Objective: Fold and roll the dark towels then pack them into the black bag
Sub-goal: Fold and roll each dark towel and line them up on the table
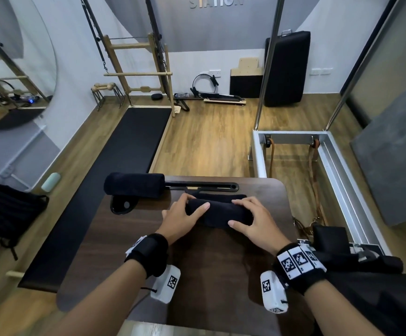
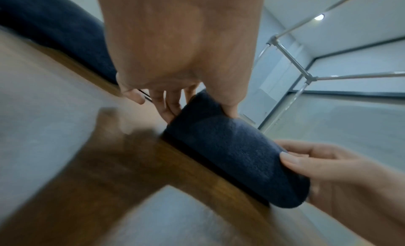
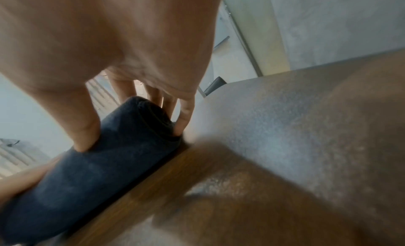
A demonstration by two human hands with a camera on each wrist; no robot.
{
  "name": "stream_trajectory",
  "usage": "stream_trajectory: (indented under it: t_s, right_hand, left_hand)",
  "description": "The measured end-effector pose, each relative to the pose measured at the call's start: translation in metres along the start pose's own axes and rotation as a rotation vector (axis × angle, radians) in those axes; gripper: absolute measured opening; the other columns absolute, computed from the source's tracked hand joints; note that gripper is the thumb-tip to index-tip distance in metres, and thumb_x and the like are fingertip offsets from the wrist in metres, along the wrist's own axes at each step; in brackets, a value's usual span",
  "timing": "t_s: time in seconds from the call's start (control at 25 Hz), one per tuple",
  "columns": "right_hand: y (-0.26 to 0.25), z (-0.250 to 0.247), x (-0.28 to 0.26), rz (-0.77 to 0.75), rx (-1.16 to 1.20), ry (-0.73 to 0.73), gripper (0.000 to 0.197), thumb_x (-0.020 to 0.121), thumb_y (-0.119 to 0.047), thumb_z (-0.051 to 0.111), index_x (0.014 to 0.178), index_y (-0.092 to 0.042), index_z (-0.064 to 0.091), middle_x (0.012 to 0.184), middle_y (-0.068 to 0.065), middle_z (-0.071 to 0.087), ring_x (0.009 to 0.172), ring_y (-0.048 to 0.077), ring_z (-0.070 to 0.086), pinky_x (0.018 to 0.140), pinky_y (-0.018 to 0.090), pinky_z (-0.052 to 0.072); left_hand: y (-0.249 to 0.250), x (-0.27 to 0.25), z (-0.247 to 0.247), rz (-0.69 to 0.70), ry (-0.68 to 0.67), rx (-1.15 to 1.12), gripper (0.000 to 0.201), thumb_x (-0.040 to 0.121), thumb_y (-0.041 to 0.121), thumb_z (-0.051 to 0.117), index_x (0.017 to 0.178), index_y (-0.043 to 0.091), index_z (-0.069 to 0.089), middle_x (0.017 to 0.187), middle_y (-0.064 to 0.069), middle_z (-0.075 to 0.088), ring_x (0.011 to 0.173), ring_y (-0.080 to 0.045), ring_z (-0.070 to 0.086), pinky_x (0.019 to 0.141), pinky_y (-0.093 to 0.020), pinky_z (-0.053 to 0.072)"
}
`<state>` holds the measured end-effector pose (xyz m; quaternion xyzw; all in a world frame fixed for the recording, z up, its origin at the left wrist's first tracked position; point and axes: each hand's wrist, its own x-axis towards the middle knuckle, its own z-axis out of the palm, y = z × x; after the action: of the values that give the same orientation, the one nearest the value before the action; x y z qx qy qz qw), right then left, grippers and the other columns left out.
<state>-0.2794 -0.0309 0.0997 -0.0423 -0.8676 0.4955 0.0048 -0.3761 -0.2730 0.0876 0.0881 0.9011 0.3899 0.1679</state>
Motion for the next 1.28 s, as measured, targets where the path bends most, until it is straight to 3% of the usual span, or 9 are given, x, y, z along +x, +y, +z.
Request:
stream_trajectory:
  t_s: [0.08, 0.16, 0.24, 0.36, 0.56, 0.76, 0.96, 1.16, 1.28]
  right_hand:
    - [0.002, 0.003, 0.002, 0.049, 0.045, 0.092, 0.053, 0.089, -0.032, 0.081, 0.137, -0.022, 0.06, 0.126, -0.009, 0.06, 0.118, 0.006, 0.057, 0.105, 0.034, 0.049]
    - [0.002, 0.008, 0.006, 0.118, 0.093, 0.213, 0.05, 0.089, -0.039, 0.08, 0.132, -0.021, 0.062, 0.123, -0.008, 0.064, 0.116, 0.01, 0.059, 0.102, 0.037, 0.051]
    - [0.001, 0.013, 0.013, 0.19, 0.107, 0.3, 0.057, 0.088, -0.049, 0.078, 0.134, -0.019, 0.061, 0.123, -0.006, 0.061, 0.116, 0.013, 0.059, 0.101, 0.035, 0.05]
    - [-0.002, 0.018, 0.025, 0.346, 0.087, 0.311, 0.076, 0.088, -0.063, 0.07, 0.144, -0.013, 0.055, 0.13, 0.001, 0.053, 0.125, 0.02, 0.055, 0.105, 0.035, 0.047]
    - [0.001, 0.017, 0.031, 0.455, -0.032, 0.323, 0.07, 0.078, -0.08, 0.063, 0.105, -0.017, 0.073, 0.104, 0.002, 0.07, 0.1, 0.025, 0.067, 0.087, 0.044, 0.057]
    - [0.001, 0.021, 0.029, 0.501, 0.031, 0.353, 0.068, 0.075, -0.076, 0.071, 0.103, -0.014, 0.072, 0.1, 0.003, 0.073, 0.094, 0.022, 0.068, 0.082, 0.042, 0.058]
    - [-0.019, 0.044, 0.023, 0.5, 0.463, 0.371, 0.058, 0.069, -0.06, 0.088, 0.101, -0.017, 0.065, 0.102, 0.004, 0.071, 0.093, 0.018, 0.072, 0.059, 0.033, 0.062]
    - [-0.059, 0.108, 0.032, 0.462, 0.489, 0.337, 0.056, 0.067, -0.06, 0.088, 0.1, -0.02, 0.069, 0.098, -0.001, 0.077, 0.094, 0.016, 0.074, 0.08, 0.043, 0.064]
    - [-0.088, 0.158, 0.047, 0.419, 0.489, 0.309, 0.049, 0.07, -0.055, 0.089, 0.1, -0.022, 0.071, 0.098, -0.003, 0.078, 0.094, 0.013, 0.074, 0.084, 0.038, 0.062]
  left_hand:
    - [0.01, 0.009, 0.004, -0.047, 0.051, 0.014, 0.06, 0.081, 0.09, 0.051, 0.106, 0.036, 0.059, 0.112, 0.017, 0.068, 0.111, -0.015, 0.06, 0.106, -0.047, 0.033]
    - [0.017, 0.014, 0.009, -0.072, 0.107, 0.013, 0.06, 0.084, 0.089, 0.049, 0.104, 0.033, 0.058, 0.111, 0.012, 0.069, 0.109, -0.019, 0.064, 0.103, -0.047, 0.043]
    - [0.023, 0.017, 0.013, -0.105, 0.161, -0.027, 0.058, 0.089, 0.082, 0.051, 0.112, 0.029, 0.056, 0.12, 0.004, 0.063, 0.111, -0.024, 0.065, 0.1, -0.046, 0.051]
    - [0.026, 0.021, 0.017, -0.225, 0.166, -0.03, 0.073, 0.092, 0.081, 0.047, 0.134, 0.021, 0.053, 0.137, -0.005, 0.049, 0.121, -0.03, 0.059, 0.102, -0.042, 0.048]
    - [0.021, 0.033, 0.016, -0.26, 0.136, -0.048, 0.086, 0.092, 0.08, 0.047, 0.138, 0.008, 0.057, 0.138, -0.011, 0.056, 0.127, -0.032, 0.057, 0.109, -0.049, 0.048]
    - [0.02, 0.032, 0.013, -0.284, 0.147, -0.098, 0.078, 0.091, 0.076, 0.055, 0.133, 0.01, 0.055, 0.134, -0.01, 0.061, 0.122, -0.03, 0.059, 0.1, -0.041, 0.049]
    - [0.006, 0.017, -0.016, -0.287, 0.116, -0.29, 0.063, 0.087, 0.074, 0.061, 0.114, 0.019, 0.048, 0.121, -0.002, 0.058, 0.108, -0.022, 0.059, 0.089, -0.04, 0.048]
    - [-0.042, -0.007, -0.072, -0.252, 0.216, -0.29, 0.055, 0.089, 0.073, 0.06, 0.109, 0.023, 0.049, 0.109, 0.001, 0.063, 0.097, -0.015, 0.063, 0.085, -0.041, 0.055]
    - [-0.082, -0.02, -0.11, -0.308, 0.288, -0.335, 0.056, 0.088, 0.076, 0.059, 0.11, 0.025, 0.05, 0.107, 0.004, 0.062, 0.098, -0.016, 0.063, 0.089, -0.044, 0.057]
